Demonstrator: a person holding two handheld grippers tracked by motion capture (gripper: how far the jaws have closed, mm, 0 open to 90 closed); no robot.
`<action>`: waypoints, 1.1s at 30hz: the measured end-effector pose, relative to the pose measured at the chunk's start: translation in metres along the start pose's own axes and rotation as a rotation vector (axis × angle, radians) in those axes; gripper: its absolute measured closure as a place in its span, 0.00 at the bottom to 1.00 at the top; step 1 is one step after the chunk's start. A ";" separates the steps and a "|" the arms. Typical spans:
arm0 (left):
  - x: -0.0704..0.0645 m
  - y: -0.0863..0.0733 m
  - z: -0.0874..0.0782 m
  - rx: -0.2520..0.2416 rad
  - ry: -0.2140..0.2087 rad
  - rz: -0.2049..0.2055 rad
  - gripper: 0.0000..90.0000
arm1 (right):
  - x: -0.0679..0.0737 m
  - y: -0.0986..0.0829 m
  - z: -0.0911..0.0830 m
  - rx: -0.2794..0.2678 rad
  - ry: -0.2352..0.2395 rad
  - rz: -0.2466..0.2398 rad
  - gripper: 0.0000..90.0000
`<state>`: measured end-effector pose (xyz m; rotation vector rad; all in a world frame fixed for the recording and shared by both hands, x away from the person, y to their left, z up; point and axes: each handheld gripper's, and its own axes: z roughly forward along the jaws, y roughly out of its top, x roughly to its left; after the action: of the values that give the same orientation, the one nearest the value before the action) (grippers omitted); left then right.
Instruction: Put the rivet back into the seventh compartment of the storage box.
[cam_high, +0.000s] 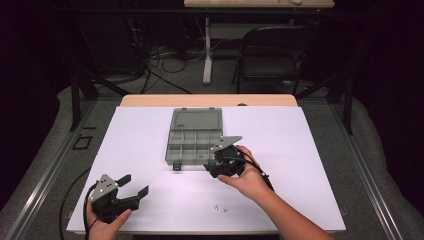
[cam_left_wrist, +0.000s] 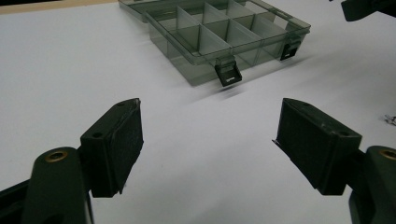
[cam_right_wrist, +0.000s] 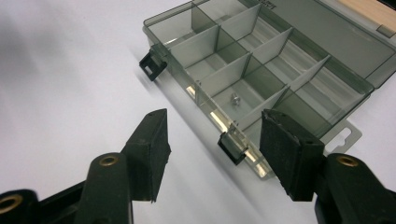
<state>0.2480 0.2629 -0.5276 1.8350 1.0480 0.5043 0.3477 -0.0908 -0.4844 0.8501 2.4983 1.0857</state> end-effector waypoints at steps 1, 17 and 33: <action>0.000 0.000 0.000 -0.002 0.000 0.000 0.25 | 0.001 -0.002 -0.002 0.001 0.005 -0.001 0.47; -0.001 0.000 0.001 -0.003 -0.003 -0.003 0.25 | 0.015 -0.043 -0.031 -0.026 0.016 -0.008 0.56; -0.002 0.000 0.001 -0.006 -0.006 -0.010 0.25 | 0.022 -0.072 -0.047 -0.044 0.025 0.020 0.65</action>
<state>0.2478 0.2612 -0.5277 1.8245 1.0499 0.4953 0.2796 -0.1427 -0.5064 0.8561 2.4818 1.1606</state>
